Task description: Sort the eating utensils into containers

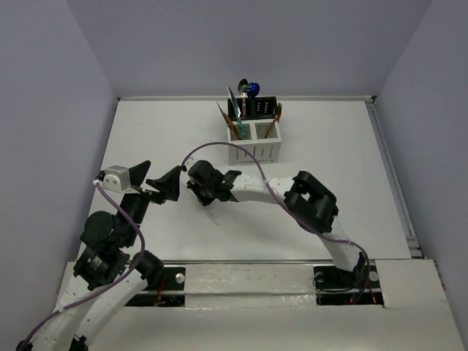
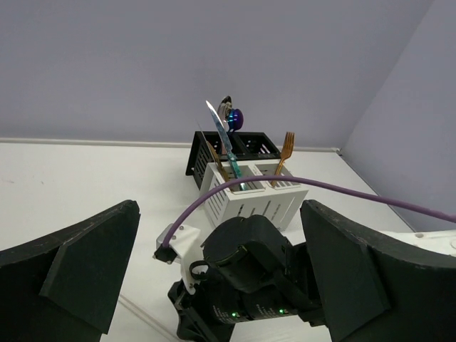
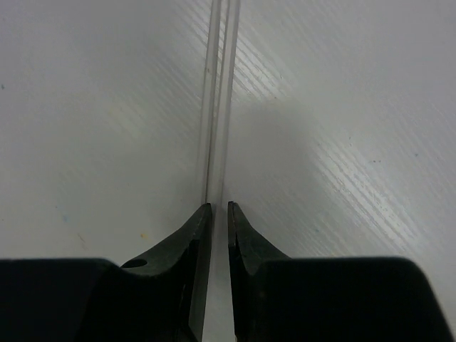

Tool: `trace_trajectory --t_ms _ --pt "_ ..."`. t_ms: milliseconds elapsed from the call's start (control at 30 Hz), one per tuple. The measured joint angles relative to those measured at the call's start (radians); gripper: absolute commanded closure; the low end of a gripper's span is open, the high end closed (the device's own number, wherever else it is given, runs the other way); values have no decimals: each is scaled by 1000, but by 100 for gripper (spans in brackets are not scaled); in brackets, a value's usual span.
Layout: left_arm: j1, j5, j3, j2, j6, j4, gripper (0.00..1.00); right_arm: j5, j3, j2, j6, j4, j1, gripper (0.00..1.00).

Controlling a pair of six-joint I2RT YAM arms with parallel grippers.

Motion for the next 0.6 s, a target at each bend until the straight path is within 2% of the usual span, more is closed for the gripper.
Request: trace_trajectory --t_ms 433,467,533,600 --pt "0 0 0 -5 0 0 1 18 33 40 29 -3 0 76" --pt "0 0 0 -5 0 0 1 23 41 44 32 -12 1 78" --pt "0 0 0 -5 0 0 1 35 61 54 33 -27 1 90" --pt "0 0 0 -5 0 0 1 56 71 60 35 -37 2 93"
